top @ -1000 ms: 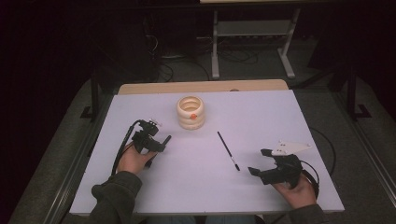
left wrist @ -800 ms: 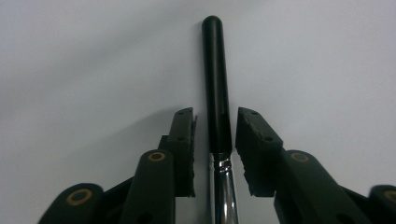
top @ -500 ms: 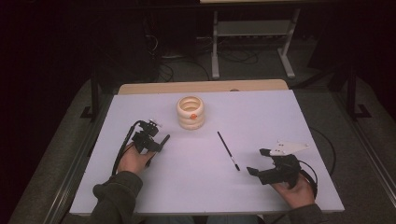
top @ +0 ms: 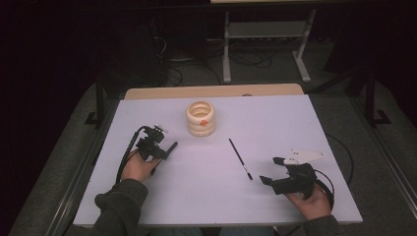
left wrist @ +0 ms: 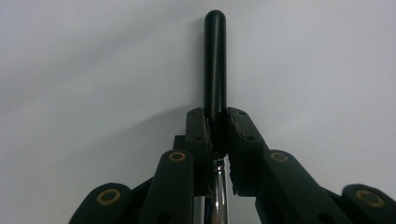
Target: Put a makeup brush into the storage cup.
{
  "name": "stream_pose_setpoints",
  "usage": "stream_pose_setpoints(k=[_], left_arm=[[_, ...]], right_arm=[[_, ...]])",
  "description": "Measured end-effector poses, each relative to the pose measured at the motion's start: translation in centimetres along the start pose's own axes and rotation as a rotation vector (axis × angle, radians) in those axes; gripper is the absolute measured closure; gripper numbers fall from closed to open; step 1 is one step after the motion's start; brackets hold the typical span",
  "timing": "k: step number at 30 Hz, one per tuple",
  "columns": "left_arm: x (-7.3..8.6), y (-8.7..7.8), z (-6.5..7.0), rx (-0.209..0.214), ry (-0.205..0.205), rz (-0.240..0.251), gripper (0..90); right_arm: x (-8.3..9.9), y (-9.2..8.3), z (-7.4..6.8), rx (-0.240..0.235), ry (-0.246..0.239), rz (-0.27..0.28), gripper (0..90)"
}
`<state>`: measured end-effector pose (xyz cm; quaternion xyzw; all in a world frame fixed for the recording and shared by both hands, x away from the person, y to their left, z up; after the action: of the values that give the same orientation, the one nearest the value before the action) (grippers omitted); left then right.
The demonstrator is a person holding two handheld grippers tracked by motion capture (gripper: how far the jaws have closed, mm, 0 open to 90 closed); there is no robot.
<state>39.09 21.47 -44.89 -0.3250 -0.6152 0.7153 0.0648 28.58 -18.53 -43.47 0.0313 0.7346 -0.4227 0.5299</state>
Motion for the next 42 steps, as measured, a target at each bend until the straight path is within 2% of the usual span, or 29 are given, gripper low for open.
stream_pose_setpoints(k=[3, 4, 5, 8, 12, 14, 15, 17, 22, 28, 29, 30, 32, 33, 37, 39, 40, 42], left_arm=[[0.1, -0.3, -0.1, 0.003, 0.001, 0.009, 79.6], [0.4, -0.7, -0.2, 0.028, 0.011, 0.001, 79.6], [0.4, -0.7, -0.2, 0.028, 0.011, 0.001, 79.6], [0.7, -1.8, 0.2, 0.05, 0.046, 0.024, 79.6], [0.7, -2.9, 0.4, 0.061, 0.069, 0.046, 79.6], [0.6, -3.7, 0.8, 0.069, 0.09, 0.061, 79.6], [0.6, -4.3, 1.1, 0.08, 0.132, 0.061, 79.6], [0.6, -4.7, 1.4, 0.085, 0.141, 0.068, 79.6], [0.7, -5.6, 2.7, 0.108, 0.192, 0.096, 79.6], [0.7, -6.7, 4.2, 0.138, 0.236, 0.134, 79.6], [0.8, -6.8, 4.7, 0.144, 0.262, 0.136, 79.6], [0.8, -6.8, 4.7, 0.144, 0.262, 0.136, 79.6], [0.8, -6.8, 5.1, 0.157, 0.295, 0.136, 79.6], [0.8, -6.8, 5.4, 0.163, 0.303, 0.137, 79.6], [0.9, -6.7, 6.9, 0.186, 0.334, 0.144, 79.6], [0.9, -6.7, 7.2, 0.191, 0.338, 0.143, 79.6], [1.0, -6.8, 7.7, 0.194, 0.368, 0.137, 79.6], [1.0, -6.7, 8.0, 0.202, 0.374, 0.142, 79.6]], right_arm=[[0.0, 0.1, -0.1, -0.001, -0.008, -0.006, 18.2], [0.0, 0.3, -0.3, -0.003, -0.019, -0.024, 17.8], [0.0, 0.3, -0.3, -0.003, -0.019, -0.024, 17.8], [-0.2, 0.4, -0.9, -0.015, -0.033, -0.039, 17.7], [-0.7, 0.2, -1.3, -0.023, -0.045, -0.037, 17.9], [-1.3, 0.0, -1.5, -0.034, -0.041, -0.032, 17.8], [-2.0, -0.1, -1.7, -0.042, -0.053, -0.031, 17.9], [-2.6, -0.1, -1.9, -0.046, -0.065, -0.041, 17.8], [-3.9, 0.1, -2.4, -0.066, -0.087, -0.058, 17.2], [-6.1, 0.5, -3.1, -0.105, -0.147, -0.096, 15.8], [-6.9, 0.7, -3.2, -0.117, -0.175, -0.109, 15.6], [-7.3, 0.8, -3.3, -0.114, -0.196, -0.117, 15.6], [-8.0, 1.1, -3.5, -0.12, -0.234, -0.127, 15.7], [-8.0, 1.1, -3.5, -0.12, -0.234, -0.127, 15.7], [-9.6, 1.8, -4.1, -0.154, -0.286, -0.158, 16.0], [-9.9, 2.0, -4.2, -0.159, -0.289, -0.158, 16.1], [-10.3, 2.2, -4.3, -0.182, -0.297, -0.162, 19.1], [-10.5, 2.3, -4.4, -0.191, -0.304, -0.166, 19.7]])
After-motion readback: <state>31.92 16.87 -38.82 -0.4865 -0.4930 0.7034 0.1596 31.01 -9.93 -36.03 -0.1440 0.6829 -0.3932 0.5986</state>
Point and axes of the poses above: each handheld gripper's, and its own axes: y roughly forward along the jaws, x roughly out of its underside, z roughly to its right, the point moved 4 cm from there along y, roughly forward along the jaws, and after that the axes turned 1 degree about -x, right-handed, at the moved point
